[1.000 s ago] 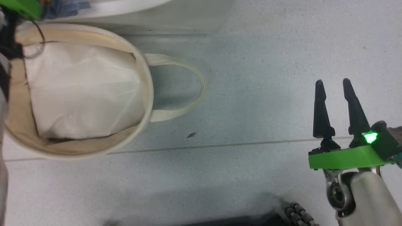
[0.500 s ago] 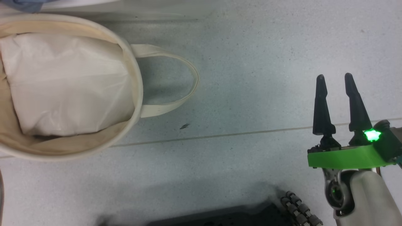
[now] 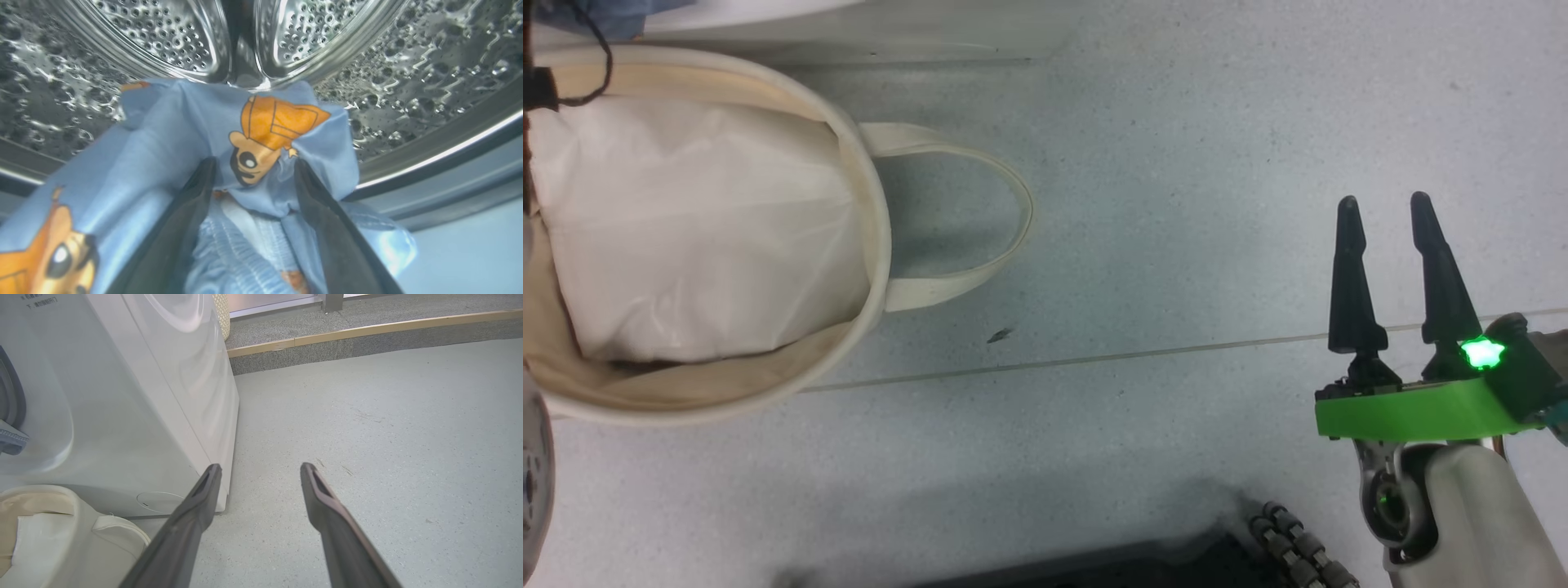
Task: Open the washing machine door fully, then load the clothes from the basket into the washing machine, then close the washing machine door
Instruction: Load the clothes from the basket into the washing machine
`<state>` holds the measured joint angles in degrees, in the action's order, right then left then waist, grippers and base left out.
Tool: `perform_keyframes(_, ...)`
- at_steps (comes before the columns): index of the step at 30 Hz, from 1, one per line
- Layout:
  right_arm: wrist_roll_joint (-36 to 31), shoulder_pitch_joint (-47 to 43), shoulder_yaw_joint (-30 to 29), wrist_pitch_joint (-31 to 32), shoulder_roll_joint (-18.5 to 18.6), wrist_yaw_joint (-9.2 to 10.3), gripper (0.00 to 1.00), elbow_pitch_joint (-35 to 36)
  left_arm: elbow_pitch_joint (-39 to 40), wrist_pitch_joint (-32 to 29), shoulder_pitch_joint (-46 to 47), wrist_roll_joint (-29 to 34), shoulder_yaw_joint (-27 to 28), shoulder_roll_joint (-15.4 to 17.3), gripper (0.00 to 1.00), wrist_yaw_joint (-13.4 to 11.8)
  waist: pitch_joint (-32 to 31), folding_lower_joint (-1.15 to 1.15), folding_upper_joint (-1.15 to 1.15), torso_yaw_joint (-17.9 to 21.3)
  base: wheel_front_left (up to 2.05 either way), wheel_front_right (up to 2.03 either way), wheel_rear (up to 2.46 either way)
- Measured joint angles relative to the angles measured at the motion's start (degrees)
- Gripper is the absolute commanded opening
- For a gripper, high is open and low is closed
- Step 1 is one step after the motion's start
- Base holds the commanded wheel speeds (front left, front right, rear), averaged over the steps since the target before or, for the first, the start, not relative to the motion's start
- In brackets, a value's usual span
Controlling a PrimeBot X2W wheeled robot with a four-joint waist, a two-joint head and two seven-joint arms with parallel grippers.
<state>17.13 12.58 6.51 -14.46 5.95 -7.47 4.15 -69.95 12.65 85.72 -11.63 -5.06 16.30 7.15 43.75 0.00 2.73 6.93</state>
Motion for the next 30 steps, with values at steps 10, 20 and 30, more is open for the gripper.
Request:
perform_keyframes(10, 0.2, 0.1, 0.4, 0.0, 0.0, 0.00, 1.00, -2.2, -4.3, -0.4, 0.3, -1.7, -1.0, -0.5, 1.00, 0.0, -3.0, 0.00, 0.00, -0.4, 0.00, 0.00, 0.00)
perform_keyframes(20, 2.3, 1.5, 2.3, 0.0, 0.5, 0.00, 1.00, -5.7, -3.0, 1.7, -8.7, -7.6, 0.2, -3.5, 1.00, 0.0, -9.2, 0.00, 0.00, -2.6, 0.00, 0.00, 0.00)
perform_keyframes(30, 4.8, 1.7, 3.8, 0.0, 2.3, 0.00, 1.00, -9.4, 12.1, 2.0, -23.0, -13.3, -4.5, -4.9, 1.00, 0.0, -16.8, -0.01, 0.00, -5.3, 0.00, 0.00, 0.00)
